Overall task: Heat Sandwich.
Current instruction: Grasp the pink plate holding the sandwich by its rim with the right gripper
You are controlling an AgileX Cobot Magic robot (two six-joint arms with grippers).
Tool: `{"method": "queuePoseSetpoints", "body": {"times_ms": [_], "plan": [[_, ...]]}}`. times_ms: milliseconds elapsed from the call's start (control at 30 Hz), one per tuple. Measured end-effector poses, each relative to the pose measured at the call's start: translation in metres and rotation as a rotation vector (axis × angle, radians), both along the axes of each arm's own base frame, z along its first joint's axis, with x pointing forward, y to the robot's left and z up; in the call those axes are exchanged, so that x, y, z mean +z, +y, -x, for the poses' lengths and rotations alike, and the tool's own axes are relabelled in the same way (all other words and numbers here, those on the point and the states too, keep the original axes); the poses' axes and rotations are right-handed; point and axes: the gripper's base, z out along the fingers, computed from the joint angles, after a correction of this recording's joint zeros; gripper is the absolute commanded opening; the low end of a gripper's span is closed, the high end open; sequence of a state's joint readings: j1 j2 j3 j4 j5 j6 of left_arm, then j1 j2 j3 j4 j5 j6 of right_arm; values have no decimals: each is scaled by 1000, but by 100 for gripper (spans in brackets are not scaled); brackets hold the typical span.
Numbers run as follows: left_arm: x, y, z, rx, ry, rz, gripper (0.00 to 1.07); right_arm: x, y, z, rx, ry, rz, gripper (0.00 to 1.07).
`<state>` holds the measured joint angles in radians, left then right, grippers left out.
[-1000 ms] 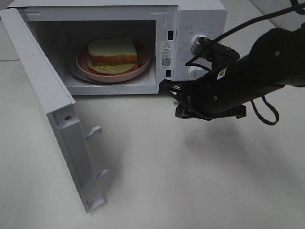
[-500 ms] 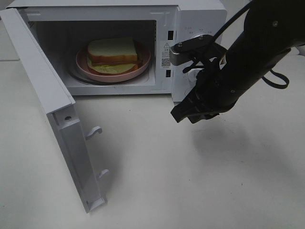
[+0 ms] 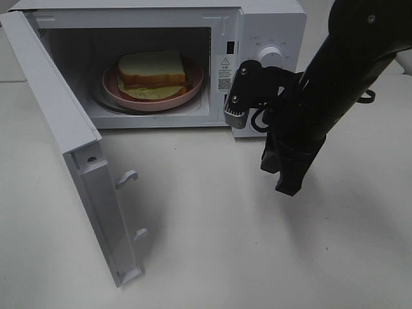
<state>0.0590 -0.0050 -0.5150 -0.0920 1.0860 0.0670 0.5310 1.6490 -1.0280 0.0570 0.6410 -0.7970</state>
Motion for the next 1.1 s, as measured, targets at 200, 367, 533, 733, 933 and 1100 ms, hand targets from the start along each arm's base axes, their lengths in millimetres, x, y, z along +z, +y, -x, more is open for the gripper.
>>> {"method": "queuePoseSetpoints", "body": {"times_ms": [200,367,533,733,933,1100], "plan": [[0,0,0,0,0,0,98,0,0,0,300,-52,75,13],[0,0,0,0,0,0,98,0,0,0,520,-93,128,13],[0,0,0,0,0,0,98,0,-1,0,629,-116,167,21],[0,0,0,0,0,0,98,0,-2,-2,660,-137,191,49],[0,0,0,0,0,0,98,4,-1,-6,626,-166,185,89],[0,0,0,0,0,0,98,6,-1,-8,550,-168,177,93]]}}
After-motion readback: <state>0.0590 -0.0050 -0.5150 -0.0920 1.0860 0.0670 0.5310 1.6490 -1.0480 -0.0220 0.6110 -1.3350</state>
